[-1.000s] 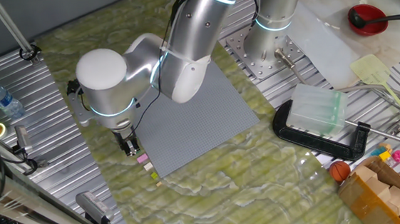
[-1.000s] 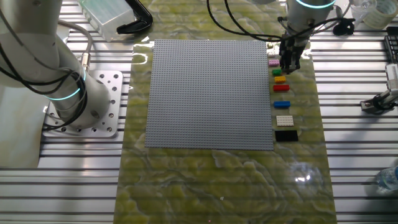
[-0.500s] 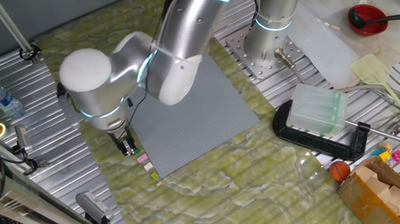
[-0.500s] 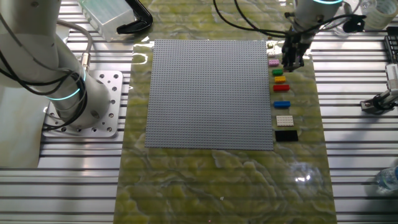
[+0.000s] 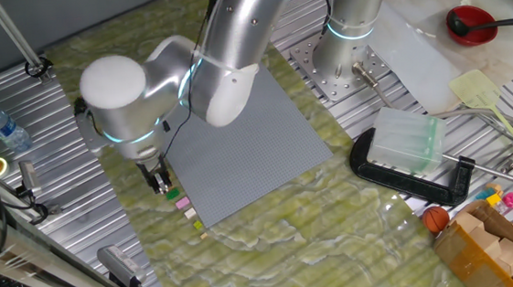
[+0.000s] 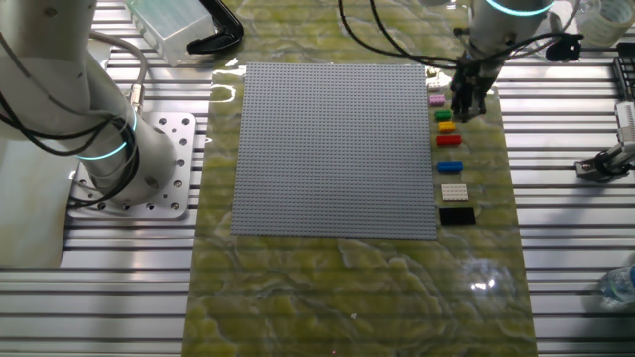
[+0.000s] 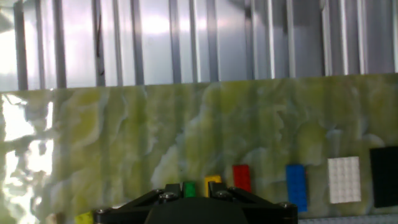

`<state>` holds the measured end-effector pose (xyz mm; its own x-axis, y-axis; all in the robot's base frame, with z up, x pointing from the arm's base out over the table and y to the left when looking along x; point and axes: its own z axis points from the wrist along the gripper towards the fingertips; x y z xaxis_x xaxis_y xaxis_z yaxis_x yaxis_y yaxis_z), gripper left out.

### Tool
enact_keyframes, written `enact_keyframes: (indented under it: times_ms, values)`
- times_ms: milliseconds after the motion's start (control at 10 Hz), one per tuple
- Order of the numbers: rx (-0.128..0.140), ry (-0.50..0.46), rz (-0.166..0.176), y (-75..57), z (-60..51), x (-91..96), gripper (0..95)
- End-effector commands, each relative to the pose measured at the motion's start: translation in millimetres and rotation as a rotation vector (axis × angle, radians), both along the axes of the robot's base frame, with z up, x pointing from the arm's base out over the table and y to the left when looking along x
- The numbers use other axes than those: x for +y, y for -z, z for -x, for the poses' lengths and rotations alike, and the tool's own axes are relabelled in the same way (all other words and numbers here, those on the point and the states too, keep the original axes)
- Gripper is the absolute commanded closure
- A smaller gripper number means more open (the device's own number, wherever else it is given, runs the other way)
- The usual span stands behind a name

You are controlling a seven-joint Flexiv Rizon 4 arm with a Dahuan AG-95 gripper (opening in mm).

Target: Build with small Lego blocks

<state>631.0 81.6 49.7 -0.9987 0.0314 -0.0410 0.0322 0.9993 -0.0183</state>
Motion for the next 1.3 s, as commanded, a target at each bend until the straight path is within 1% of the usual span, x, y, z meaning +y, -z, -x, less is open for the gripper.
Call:
enact_keyframes:
  times_ms: [100, 300, 400, 600, 700, 800, 1000, 1300]
  values:
    - [0.021, -0.014, -0.01, -4.1, -6.0, -12.4, 76.0]
    - [0.012, -0.031, -0.01, -3.6, -0.8, -25.7, 76.0]
    - [0.015, -0.059, -0.01, -5.7, 4.2, -39.9, 76.0]
    - [0.013, -0.102, -0.024, -10.9, 13.7, -63.8, 76.0]
    - [0.012, -0.103, -0.021, -14.4, 16.8, -73.4, 76.0]
    - [0.008, -0.116, -0.021, -18.1, 20.5, -89.4, 76.0]
    - [0.001, -0.143, -0.019, -18.9, 27.4, -112.8, 76.0]
    - [-0.007, -0.18, -0.011, -18.2, 32.1, -141.7, 76.0]
